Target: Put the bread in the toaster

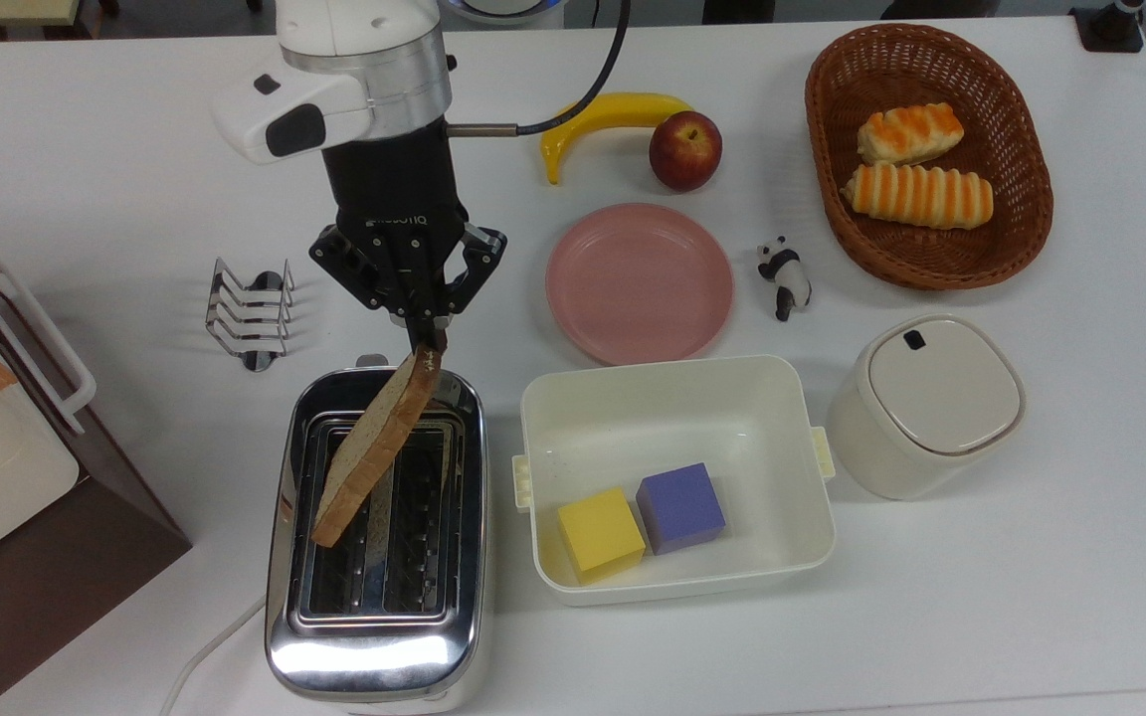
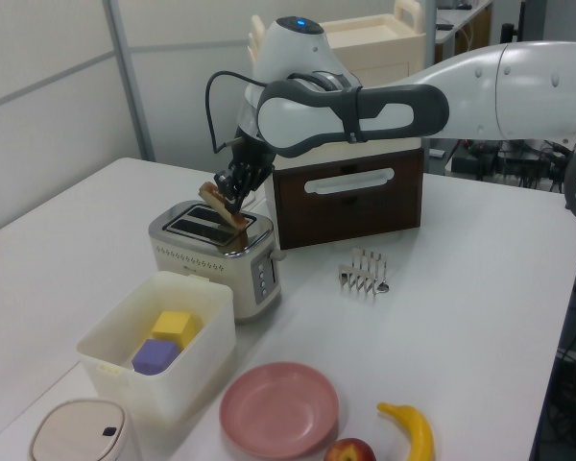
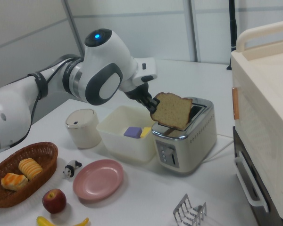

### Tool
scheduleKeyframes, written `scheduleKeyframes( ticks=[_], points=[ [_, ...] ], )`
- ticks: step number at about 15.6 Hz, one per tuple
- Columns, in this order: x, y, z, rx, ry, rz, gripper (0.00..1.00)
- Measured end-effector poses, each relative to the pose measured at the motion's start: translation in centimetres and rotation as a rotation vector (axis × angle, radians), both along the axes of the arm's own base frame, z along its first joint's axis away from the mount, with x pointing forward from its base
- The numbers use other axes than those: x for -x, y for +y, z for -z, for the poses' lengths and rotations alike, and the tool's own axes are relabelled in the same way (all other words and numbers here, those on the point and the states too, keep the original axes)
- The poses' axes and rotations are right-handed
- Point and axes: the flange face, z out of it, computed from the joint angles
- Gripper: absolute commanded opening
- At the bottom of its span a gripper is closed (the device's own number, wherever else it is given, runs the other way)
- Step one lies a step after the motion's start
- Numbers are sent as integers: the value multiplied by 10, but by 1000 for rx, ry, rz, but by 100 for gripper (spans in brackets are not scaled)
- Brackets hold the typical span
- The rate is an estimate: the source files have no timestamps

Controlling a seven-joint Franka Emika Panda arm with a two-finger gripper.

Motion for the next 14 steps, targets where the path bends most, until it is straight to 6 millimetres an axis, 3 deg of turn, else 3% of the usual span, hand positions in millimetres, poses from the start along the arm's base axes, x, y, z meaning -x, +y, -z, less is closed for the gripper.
scheduleKeyframes(
  ticks=[3, 6, 7, 11, 14],
  points=[
    [-2, -7, 0, -10, -22, 15, 0],
    [-3, -23, -3, -40, -43, 49, 26],
    [-2, -27, -3, -43, -44, 54, 44],
    [-2, -34, -2, -44, -44, 64, 54],
    [-2, -34, -2, -44, -44, 64, 55]
  ],
)
